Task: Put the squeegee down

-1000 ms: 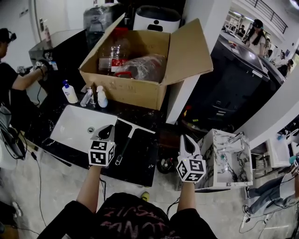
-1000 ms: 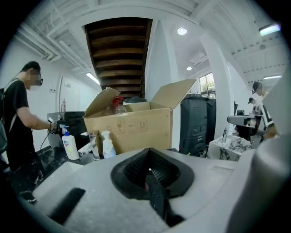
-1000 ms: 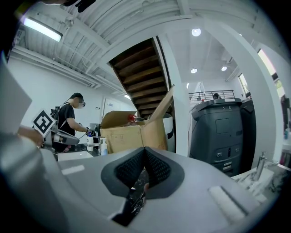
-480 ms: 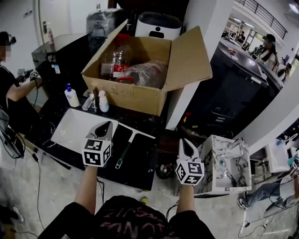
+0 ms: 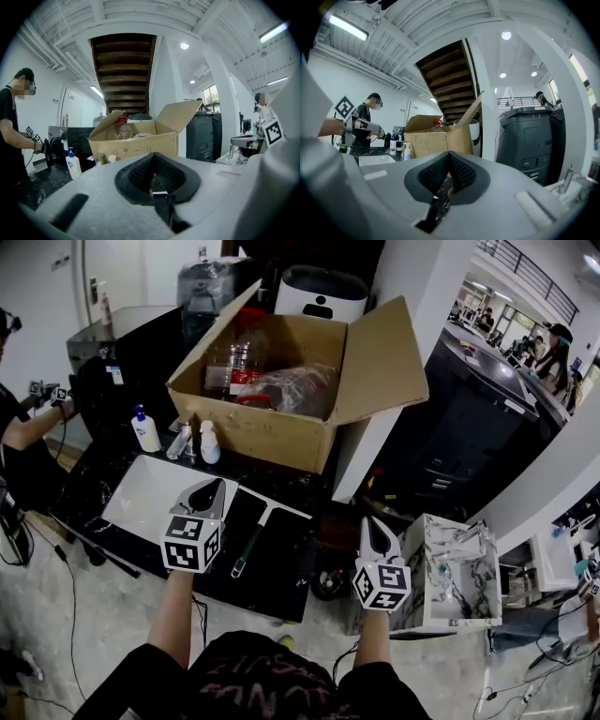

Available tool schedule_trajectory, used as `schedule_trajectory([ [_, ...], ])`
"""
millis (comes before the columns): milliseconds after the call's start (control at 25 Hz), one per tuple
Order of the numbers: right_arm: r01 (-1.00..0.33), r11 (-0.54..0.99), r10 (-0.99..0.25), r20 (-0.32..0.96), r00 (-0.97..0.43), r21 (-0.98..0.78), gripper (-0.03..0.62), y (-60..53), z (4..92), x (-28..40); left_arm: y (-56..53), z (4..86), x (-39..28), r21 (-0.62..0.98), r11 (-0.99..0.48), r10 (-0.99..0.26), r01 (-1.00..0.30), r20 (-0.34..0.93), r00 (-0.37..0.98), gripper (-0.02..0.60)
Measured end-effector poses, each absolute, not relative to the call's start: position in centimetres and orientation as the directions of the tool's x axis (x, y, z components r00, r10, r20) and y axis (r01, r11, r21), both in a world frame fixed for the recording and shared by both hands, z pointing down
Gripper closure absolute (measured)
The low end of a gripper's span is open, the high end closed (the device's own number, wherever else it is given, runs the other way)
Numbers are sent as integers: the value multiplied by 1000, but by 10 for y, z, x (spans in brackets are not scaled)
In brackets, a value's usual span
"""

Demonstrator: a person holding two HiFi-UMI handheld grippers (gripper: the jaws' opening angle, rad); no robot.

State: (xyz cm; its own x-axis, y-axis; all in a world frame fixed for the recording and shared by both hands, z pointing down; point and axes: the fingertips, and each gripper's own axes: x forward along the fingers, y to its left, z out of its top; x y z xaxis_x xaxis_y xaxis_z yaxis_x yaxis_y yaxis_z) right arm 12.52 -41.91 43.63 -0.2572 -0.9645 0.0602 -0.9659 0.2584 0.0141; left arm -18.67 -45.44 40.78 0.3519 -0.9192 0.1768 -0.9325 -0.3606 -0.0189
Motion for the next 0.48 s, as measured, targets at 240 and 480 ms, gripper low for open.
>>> schedule_trajectory([
  [240, -966, 258, -965, 60, -257, 25, 583, -417, 435, 124, -453, 407, -187, -17, -366, -917, -930, 177, 358, 577],
  [480, -965, 260, -965, 55, -258, 33, 583, -415, 432, 123, -451, 404, -188, -19, -374, -914, -927, 177, 365, 577],
])
